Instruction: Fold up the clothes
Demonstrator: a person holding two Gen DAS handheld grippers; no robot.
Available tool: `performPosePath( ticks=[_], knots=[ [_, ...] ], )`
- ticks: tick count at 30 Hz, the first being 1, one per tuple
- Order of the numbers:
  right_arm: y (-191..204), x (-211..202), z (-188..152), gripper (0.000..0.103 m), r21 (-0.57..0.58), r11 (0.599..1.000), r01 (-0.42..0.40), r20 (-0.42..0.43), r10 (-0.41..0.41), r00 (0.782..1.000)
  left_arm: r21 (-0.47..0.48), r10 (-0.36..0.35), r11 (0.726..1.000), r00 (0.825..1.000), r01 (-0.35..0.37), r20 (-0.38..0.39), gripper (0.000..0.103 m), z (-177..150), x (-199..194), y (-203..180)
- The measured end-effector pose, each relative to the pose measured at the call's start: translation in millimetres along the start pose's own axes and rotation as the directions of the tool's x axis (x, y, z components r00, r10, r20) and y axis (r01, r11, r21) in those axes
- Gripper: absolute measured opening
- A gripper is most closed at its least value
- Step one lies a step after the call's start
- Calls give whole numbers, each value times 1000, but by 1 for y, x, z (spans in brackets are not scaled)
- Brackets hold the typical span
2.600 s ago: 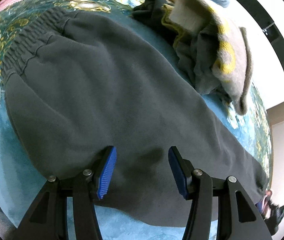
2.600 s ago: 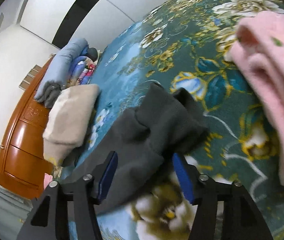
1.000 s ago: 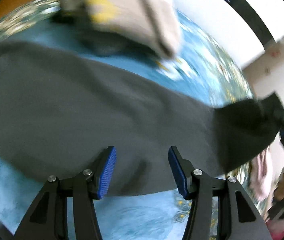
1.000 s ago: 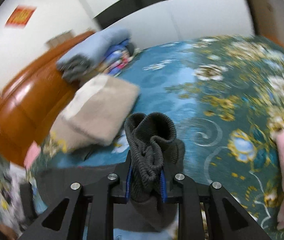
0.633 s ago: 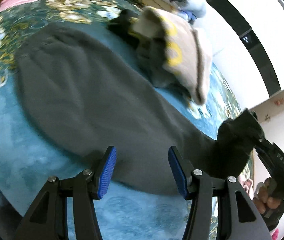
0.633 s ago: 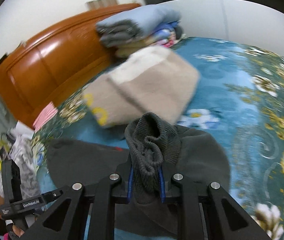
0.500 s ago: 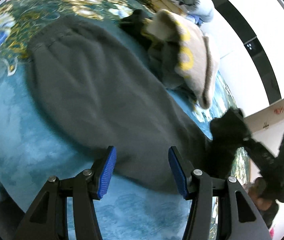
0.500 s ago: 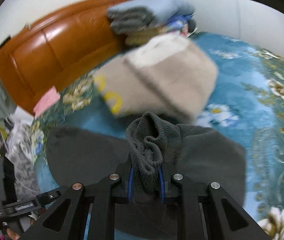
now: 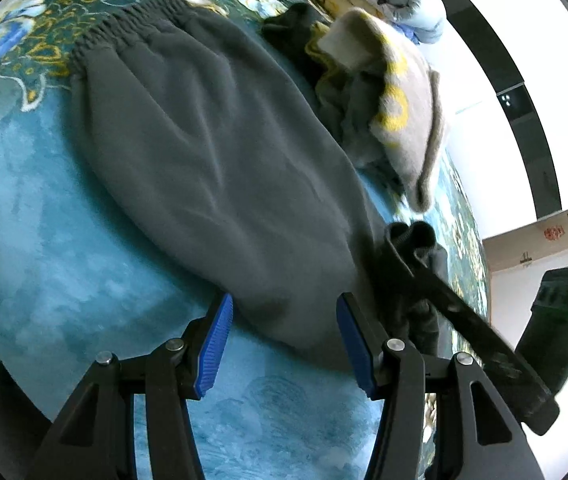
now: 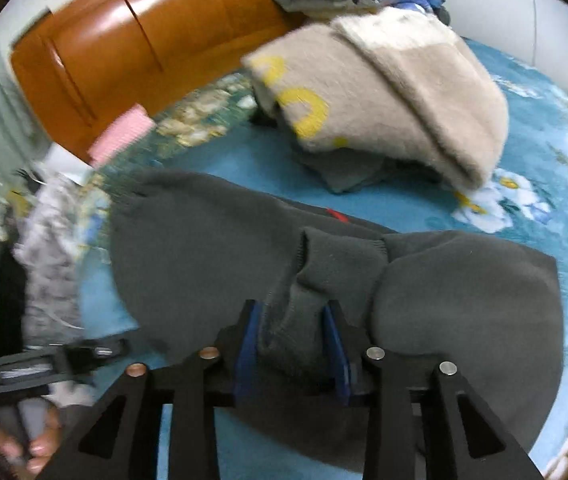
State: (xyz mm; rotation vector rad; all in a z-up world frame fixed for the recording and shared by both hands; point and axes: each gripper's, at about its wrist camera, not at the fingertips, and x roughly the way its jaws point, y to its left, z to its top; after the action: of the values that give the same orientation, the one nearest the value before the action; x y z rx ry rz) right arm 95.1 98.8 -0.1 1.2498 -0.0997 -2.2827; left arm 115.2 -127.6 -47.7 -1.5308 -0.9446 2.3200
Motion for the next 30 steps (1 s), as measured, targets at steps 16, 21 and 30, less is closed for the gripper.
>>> performPosePath(
  ticks=[16,21,30],
  knots=[
    [-144,-102,-55,55,360,933,-6,165,-57,985,92,-125,986,981,140,-151,67,0,78,-93],
    [-147,-100,-63,55,363,932,-3,150,-55,987,113,-99,987,983,118,-156,22,5,94,-109],
    [-126,-89,-50,55,285,957,-54,166,7,986,22,-307,951,947,310,-95,19,23,64,-78]
  ],
)
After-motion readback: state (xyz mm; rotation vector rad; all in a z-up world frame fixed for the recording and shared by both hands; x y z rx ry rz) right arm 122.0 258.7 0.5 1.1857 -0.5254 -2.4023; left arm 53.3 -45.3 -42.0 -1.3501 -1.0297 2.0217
